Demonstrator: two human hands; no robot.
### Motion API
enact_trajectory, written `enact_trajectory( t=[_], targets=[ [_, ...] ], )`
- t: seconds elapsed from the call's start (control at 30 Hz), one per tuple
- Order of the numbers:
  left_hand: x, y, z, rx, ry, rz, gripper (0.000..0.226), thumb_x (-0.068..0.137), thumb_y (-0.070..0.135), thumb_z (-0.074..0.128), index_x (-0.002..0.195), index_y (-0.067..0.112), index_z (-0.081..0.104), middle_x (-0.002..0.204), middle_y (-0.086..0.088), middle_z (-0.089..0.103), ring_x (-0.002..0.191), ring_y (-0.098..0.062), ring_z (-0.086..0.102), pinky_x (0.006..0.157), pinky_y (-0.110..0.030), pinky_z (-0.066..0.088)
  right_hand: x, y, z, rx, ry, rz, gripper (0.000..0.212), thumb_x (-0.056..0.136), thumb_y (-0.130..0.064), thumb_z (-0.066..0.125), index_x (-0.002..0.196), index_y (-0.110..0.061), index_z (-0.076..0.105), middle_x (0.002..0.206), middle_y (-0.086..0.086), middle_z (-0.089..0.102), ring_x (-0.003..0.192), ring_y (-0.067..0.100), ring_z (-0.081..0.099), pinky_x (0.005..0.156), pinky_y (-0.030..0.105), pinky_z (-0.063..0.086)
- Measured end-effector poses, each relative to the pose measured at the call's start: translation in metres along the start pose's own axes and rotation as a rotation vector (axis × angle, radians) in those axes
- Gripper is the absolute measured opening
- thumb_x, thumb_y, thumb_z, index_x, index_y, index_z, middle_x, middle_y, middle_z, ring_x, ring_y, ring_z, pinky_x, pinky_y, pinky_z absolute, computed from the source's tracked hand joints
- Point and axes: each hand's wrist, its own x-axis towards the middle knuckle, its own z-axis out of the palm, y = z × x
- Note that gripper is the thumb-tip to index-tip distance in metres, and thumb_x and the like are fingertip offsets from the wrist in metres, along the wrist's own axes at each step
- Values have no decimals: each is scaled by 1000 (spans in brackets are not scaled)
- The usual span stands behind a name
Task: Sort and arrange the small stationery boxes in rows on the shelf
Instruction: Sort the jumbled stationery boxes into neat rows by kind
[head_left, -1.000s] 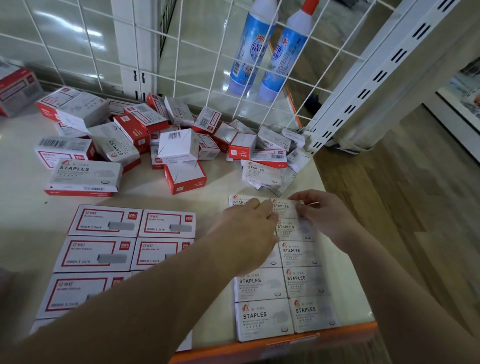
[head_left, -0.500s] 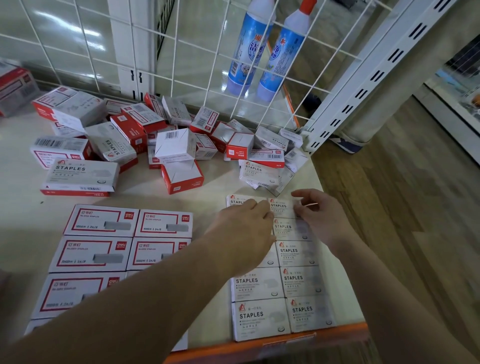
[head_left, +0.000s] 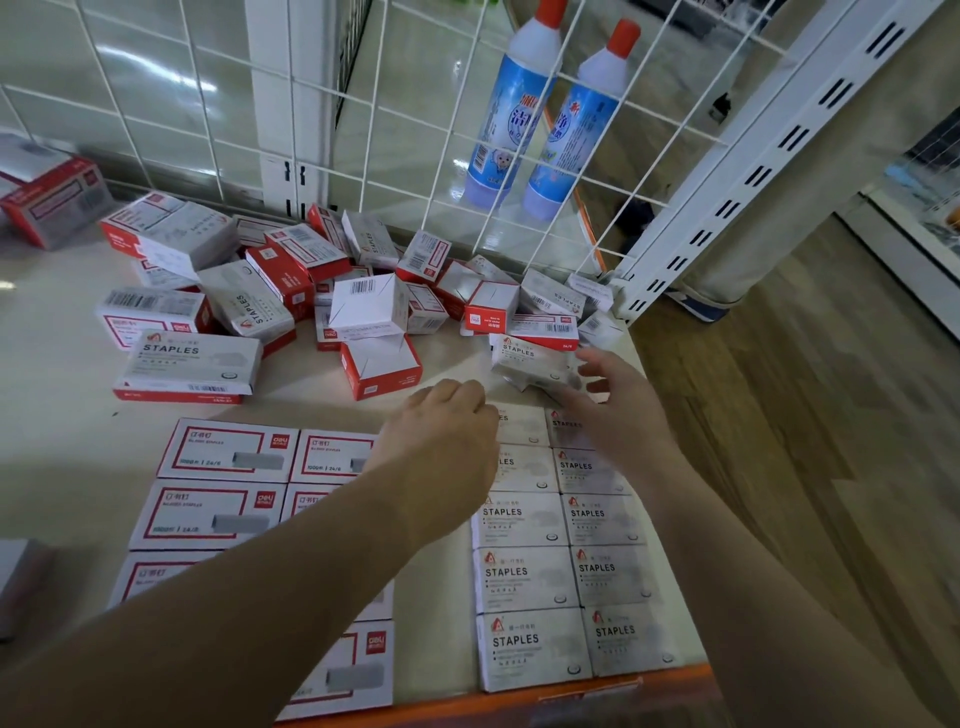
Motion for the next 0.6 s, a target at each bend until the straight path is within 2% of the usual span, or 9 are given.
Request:
enact_trajectory(
  t=[0.13, 0.27, 0.33, 0.37, 0.43, 0.5, 0.6],
  targets=[
    [3, -2, 0, -28, -5, -19, 32, 98, 30, 34, 125, 19, 46, 125, 3, 43, 112, -13, 40, 96, -27, 35, 3, -7, -1, -3, -14, 0, 34, 88, -22, 62, 122, -20, 56, 101, -7, 50, 95, 11, 49, 78, 27, 44],
    [2, -3, 1, -46, -12, -13, 32, 98, 30, 35, 127, 20, 44, 124, 4, 43, 111, -12, 41, 94, -26, 36, 5, -8, 0, 94, -3, 70, 21, 84, -22, 67, 105, -22, 62, 88, -9, 56, 89, 16, 58, 79, 33, 51],
    [1, -4, 1, -37, -9, -3, 33, 99, 31, 35, 130, 21, 43, 125, 5, 42, 111, -11, 41, 92, -24, 35, 4, -8, 1, 136, -16, 56, 15, 84, -21, 67, 96, -27, 61, 83, -14, 53, 85, 14, 57, 75, 29, 51],
    [0, -4, 1, -30, -8, 3, 34, 99, 31, 35, 131, 22, 42, 125, 5, 42, 111, -11, 41, 92, -24, 35, 3, -9, 2, 161, -21, 34, 15, 84, -20, 67, 86, -31, 58, 82, -16, 53, 82, 12, 56, 72, 26, 49],
    [-1, -4, 1, -20, -11, 11, 35, 99, 33, 34, 131, 22, 41, 126, 5, 42, 113, -11, 41, 93, -24, 35, 2, -9, 3, 204, -24, 3, 26, 83, -18, 68, 73, -36, 51, 81, -17, 54, 78, 9, 55, 65, 19, 46],
    [-2, -5, 1, -17, -14, 12, 35, 99, 33, 33, 131, 22, 40, 127, 5, 41, 114, -11, 40, 93, -25, 35, 2, -8, 4, 219, -18, 4, 25, 81, -19, 70, 72, -34, 52, 82, -14, 55, 77, 8, 56, 63, 18, 44],
    [-2, -6, 2, -26, -19, 5, 36, 99, 33, 32, 132, 22, 40, 130, 5, 41, 117, -12, 40, 96, -27, 35, 2, -4, 5, 234, -21, 42, 18, 77, -20, 74, 77, -25, 57, 84, -4, 61, 78, 13, 59, 67, 25, 49]
  ],
)
